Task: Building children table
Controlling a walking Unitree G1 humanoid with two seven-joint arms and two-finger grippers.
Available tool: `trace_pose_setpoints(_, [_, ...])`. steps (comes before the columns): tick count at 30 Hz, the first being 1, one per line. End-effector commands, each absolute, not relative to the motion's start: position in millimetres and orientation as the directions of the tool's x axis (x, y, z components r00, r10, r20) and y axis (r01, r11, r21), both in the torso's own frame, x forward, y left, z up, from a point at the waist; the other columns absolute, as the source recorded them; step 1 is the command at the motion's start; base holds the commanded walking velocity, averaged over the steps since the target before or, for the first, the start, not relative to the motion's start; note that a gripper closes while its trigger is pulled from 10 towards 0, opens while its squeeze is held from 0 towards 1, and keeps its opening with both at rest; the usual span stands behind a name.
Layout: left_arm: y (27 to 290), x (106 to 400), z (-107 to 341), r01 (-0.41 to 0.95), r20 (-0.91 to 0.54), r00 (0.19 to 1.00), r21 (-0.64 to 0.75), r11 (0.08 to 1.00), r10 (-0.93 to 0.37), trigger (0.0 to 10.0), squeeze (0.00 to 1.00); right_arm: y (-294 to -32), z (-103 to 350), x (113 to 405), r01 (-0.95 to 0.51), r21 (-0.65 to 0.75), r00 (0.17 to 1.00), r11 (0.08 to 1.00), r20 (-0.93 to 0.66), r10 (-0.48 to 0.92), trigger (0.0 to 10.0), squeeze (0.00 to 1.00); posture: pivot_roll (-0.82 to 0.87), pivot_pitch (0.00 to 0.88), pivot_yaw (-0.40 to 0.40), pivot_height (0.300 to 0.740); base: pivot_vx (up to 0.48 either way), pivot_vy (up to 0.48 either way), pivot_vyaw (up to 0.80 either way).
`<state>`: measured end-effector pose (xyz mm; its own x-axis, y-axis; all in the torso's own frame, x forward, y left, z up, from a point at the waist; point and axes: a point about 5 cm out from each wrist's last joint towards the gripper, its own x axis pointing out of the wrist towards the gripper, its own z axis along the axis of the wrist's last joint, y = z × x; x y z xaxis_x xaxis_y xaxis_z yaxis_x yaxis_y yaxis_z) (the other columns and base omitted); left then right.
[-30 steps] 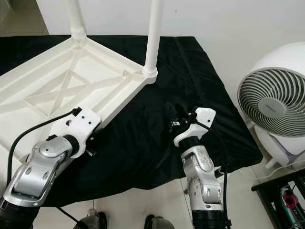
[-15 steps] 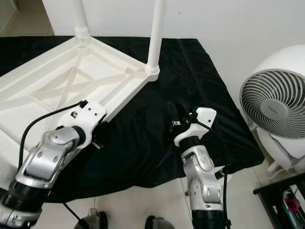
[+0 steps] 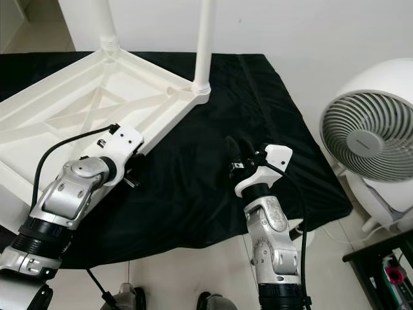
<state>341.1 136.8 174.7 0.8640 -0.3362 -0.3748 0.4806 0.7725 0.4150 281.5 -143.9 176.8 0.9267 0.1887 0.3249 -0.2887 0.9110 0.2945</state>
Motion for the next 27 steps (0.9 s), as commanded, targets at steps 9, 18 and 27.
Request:
trace_pose_setpoints(9, [123, 326, 190, 0.461, -0.193, 0.887, 0.357, 0.813, -0.419, 10.0, 1.0, -144, 176, 279, -0.288, 0.283, 0.926, 0.915, 0.327, 0.19, 10.0, 0.0, 0.09, 0.156, -0.063, 0.74, 0.0, 0.0, 0.0])
trace_pose_setpoints(18, [101, 296, 208, 0.573, 0.026, 0.807, 0.205, 0.794, -0.589, 10.0, 0.0, -141, 175, 280, -0.305, 0.279, 0.922, 0.91, 0.324, 0.21, 10.0, 0.0, 0.1, 0.154, -0.07, 0.74, 0.0, 0.0, 0.0])
trace_pose_setpoints(27, [99, 269, 197, 0.59, 0.105, 0.796, 0.084, 0.803, -0.596, 10.0, 0.0, -140, 173, 283, -0.321, 0.253, 0.919, 0.913, 0.315, 0.236, 10.0, 0.0, 0.13, 0.153, -0.079, 0.74, 0.0, 0.0, 0.0])
